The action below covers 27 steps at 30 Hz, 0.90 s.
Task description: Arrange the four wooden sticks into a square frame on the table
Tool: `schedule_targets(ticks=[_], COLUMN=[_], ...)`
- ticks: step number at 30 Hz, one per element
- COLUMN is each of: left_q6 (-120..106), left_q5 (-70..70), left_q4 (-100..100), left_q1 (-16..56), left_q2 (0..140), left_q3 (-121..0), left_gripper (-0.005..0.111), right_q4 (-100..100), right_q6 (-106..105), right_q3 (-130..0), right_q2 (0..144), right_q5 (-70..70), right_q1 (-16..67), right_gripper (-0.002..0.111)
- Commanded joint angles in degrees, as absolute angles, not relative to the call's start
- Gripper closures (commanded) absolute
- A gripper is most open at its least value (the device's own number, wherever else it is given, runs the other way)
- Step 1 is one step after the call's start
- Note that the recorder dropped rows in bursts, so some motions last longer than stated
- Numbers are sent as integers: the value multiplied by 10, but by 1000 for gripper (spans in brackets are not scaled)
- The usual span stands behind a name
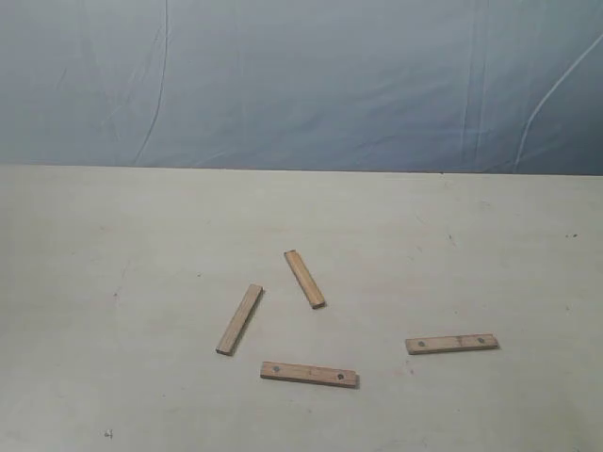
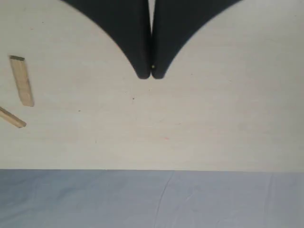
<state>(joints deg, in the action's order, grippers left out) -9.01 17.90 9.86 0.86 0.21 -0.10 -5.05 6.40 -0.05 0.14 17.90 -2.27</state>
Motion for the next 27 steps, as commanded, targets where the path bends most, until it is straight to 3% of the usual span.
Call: schedule_targets(ticks=[1,5,12,19,21,27], left_q6=[-92,-92,-53,358,369,351], left_q5=[164,86,-180,-333,-398,-389], left_q4=[14,-8,92,77,51,-73], left_q1=[12,12,12,12,12,12], left_q2=[0,0,0,0,0,83], left_q3=[0,0,0,0,-7,-152], left_gripper=[107,107,107,107,107,107], right_q4=[-52,-52,-52,-52,-52,-52], right_q6=[61,61,61,61,61,61], right_q3=[0,0,0,0,0,0], right_q2=[0,0,0,0,0,0], right_q5=[174,174,174,174,174,174], right_q1=[-26,-26,-26,-26,-26,-26], right_gripper=[109,109,109,109,109,109])
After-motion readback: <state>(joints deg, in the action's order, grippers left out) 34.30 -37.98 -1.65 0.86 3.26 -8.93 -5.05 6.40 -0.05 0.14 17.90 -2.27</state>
